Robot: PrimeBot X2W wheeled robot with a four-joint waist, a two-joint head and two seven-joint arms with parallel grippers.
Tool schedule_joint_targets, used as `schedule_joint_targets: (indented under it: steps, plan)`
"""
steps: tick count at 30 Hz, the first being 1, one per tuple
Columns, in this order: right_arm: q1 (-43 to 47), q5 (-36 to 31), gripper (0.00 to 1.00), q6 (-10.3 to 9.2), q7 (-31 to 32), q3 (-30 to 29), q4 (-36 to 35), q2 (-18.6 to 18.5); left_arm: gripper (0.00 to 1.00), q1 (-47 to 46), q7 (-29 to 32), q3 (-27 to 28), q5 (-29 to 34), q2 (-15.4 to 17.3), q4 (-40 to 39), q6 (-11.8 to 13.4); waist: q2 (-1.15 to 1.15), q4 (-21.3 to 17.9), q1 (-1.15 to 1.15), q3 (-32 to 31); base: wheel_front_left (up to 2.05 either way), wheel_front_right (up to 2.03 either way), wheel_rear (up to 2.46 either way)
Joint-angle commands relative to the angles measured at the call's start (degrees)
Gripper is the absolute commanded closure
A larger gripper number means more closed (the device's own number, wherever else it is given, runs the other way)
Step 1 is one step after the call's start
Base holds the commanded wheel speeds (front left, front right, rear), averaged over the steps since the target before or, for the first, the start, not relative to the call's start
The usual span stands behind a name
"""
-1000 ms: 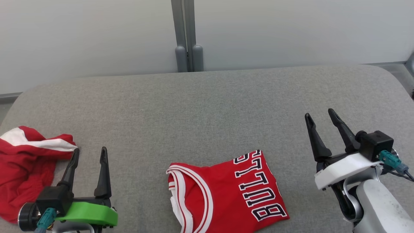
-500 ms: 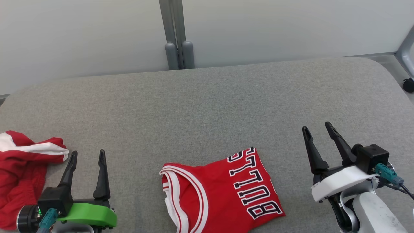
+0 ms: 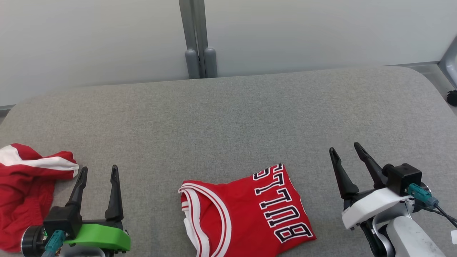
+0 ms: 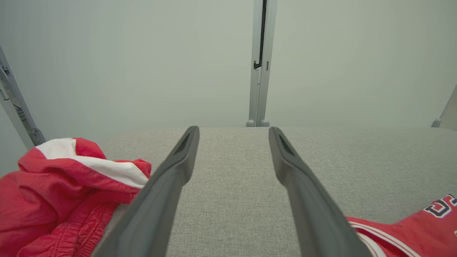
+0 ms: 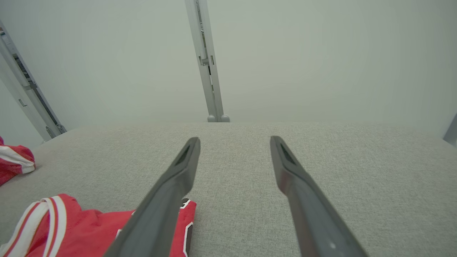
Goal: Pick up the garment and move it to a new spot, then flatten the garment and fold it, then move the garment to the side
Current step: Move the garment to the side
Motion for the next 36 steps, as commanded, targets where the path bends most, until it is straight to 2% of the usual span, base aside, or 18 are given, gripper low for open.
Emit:
schedule_joint_targets:
  steps: [1,3,7,12,15,19,27,34,36]
  plan:
    - [-0.1,0.5,0.00,0.00,0.0,0.5,0.7,-0.2,0.00,-0.5,-0.2,0.1,0.6,-0.1,0.1,-0.1,0.00,0.1,0.00,-0.1,0.00,0.00,0.00]
    - [-0.4,0.9,0.00,0.00,1.3,1.2,1.6,-0.2,0.00,-0.4,-0.2,0.2,0.6,-0.1,0.2,-0.2,0.00,0.3,0.00,-0.2,0.00,0.00,0.00]
    - [-2.1,4.2,0.00,-0.01,8.4,4.5,2.6,-0.4,0.00,-0.4,-0.2,0.0,0.8,-0.2,0.3,-0.4,0.00,0.8,0.00,-0.2,0.00,0.00,0.00]
    - [-4.0,9.5,0.00,0.01,22.3,8.2,3.6,-1.4,0.00,-0.4,-0.2,-0.3,0.4,-0.3,0.5,-0.5,0.00,2.2,0.00,-0.3,0.00,0.00,0.00]
    - [-4.8,12.4,0.00,0.00,29.9,7.8,4.5,-0.9,0.00,-0.4,-0.2,-0.6,0.3,-0.4,0.7,-0.6,0.00,3.3,0.00,-0.3,0.00,0.00,0.00]
    - [-4.5,15.2,0.00,0.00,36.8,7.6,5.8,-0.4,0.00,-0.7,-0.2,-1.1,0.4,-0.5,1.0,-0.6,0.00,5.1,0.00,-0.1,0.00,0.00,0.00]
    - [-5.2,14.7,0.00,0.00,42.9,5.5,11.3,0.5,0.00,-1.6,-0.2,-1.7,0.2,-0.5,0.8,-0.8,0.00,7.9,0.00,1.9,0.00,0.00,0.00]
    - [-6.3,13.4,0.00,0.00,42.2,5.4,12.7,1.2,0.00,-2.7,-0.2,-2.0,-0.1,-0.7,0.9,-1.0,0.00,9.1,0.00,3.8,0.00,0.00,0.00]
    - [-6.6,13.4,0.67,0.00,41.6,5.6,12.5,1.3,0.00,-2.8,-0.2,-1.9,-0.1,-0.7,1.0,-1.0,0.00,9.1,0.00,4.1,0.00,0.00,0.00]
